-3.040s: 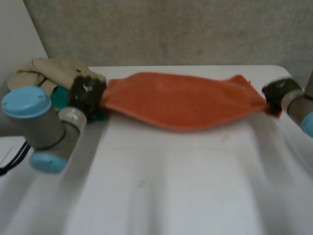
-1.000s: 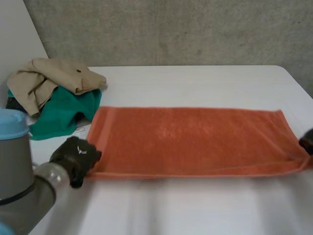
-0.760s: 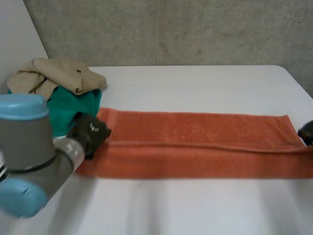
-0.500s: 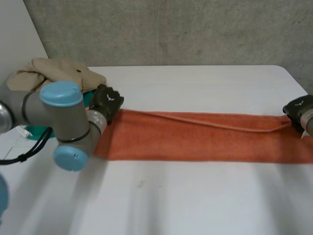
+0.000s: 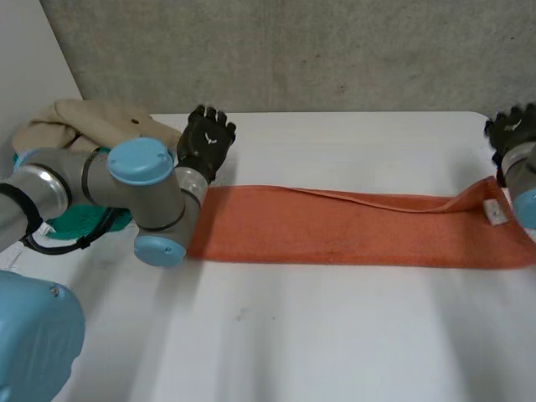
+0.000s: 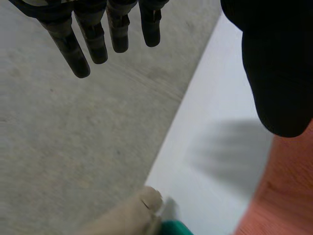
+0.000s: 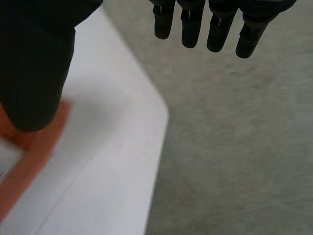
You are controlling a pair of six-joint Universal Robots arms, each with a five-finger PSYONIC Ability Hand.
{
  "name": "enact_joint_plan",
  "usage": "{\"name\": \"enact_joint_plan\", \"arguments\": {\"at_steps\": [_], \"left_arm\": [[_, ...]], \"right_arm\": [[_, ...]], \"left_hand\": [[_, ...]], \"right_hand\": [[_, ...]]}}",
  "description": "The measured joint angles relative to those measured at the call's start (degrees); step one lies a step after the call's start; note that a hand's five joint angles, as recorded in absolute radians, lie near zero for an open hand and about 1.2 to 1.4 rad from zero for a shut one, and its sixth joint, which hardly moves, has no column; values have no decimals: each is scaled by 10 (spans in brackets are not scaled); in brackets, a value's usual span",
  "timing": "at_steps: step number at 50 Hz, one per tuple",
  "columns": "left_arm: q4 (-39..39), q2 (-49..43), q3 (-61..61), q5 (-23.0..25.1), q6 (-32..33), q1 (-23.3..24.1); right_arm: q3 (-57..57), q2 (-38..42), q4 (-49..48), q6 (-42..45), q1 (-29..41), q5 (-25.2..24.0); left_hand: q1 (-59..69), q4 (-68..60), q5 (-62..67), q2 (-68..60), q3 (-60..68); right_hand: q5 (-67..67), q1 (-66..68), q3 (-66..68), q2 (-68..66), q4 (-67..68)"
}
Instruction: Fold the laundry.
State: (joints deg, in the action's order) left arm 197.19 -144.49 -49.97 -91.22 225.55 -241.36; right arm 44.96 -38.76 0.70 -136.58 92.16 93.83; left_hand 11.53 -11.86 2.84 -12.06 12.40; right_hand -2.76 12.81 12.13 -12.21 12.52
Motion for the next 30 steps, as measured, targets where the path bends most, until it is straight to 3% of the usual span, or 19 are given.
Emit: {"name": "enact_joint_plan", "arguments": {"at_steps": [7,16,18,22,30], "left_arm": [[1,79,-51,0,-4,3],[0,159,-135,1,-44,-4],[-1,166,-148,1,-63,-5],[-3,169,-163,0,-90,-5],[-3,166,-178,2,-109,-6]], "right_arm": [[70,-96,21,-73,-14,-10],[168,-169,67,-97,-61,-137],[165,-150,85,-97,-65,-168],[131,-96,104,-97,-64,-185],[20,34,101,-111,-54,-175]], "left_hand": [[0,0,0,0,0],[0,0,0,0,0],[0,0,0,0,0],[0,0,0,0,0],[0,0,0,0,0]], "right_hand": [[0,0,0,0,0],[0,0,0,0,0],[0,0,0,0,0],[0,0,0,0,0],[0,0,0,0,0]]}}
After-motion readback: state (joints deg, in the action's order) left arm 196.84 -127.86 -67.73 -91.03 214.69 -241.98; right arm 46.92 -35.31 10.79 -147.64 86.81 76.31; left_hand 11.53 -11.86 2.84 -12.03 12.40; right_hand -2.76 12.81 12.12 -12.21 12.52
